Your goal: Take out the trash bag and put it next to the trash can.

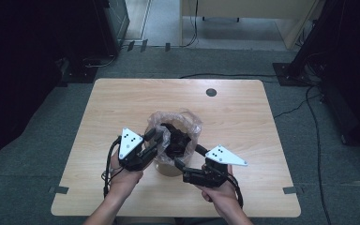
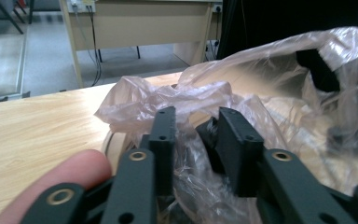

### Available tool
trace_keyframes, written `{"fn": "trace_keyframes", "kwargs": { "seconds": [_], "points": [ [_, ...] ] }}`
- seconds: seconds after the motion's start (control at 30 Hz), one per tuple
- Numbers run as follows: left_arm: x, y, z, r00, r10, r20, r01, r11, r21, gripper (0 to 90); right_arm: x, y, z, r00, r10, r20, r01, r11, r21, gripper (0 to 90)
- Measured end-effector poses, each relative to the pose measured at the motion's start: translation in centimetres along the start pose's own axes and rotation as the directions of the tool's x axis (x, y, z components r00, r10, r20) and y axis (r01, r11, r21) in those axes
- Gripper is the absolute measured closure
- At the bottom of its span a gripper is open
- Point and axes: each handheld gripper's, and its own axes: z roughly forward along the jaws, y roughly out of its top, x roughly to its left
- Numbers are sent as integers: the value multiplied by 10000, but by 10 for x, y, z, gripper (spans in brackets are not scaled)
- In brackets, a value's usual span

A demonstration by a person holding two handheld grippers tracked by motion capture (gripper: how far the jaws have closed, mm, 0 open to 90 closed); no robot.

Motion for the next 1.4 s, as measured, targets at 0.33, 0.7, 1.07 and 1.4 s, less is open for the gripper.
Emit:
{"fn": "trace_keyframes", "kwargs": {
  "seconds": [0.33,0.7,1.07,1.4],
  "points": [
    [2,7,1,9990,-360,-276,353,9990,-260,842,22,4,13,9995,-156,289,154,9999,73,105],
    [4,10,0,9981,-476,-396,462,9983,-349,843,46,0,36,9947,-509,889,478,9982,369,0],
    [20,10,-12,9979,-612,-205,598,9963,-620,728,41,-7,36,9896,-837,1172,880,9956,-318,900],
    [40,-5,-26,9921,-1037,-699,993,9930,-631,259,34,-4,31,9832,-1067,1478,1199,9892,-838,900]
  ]
}}
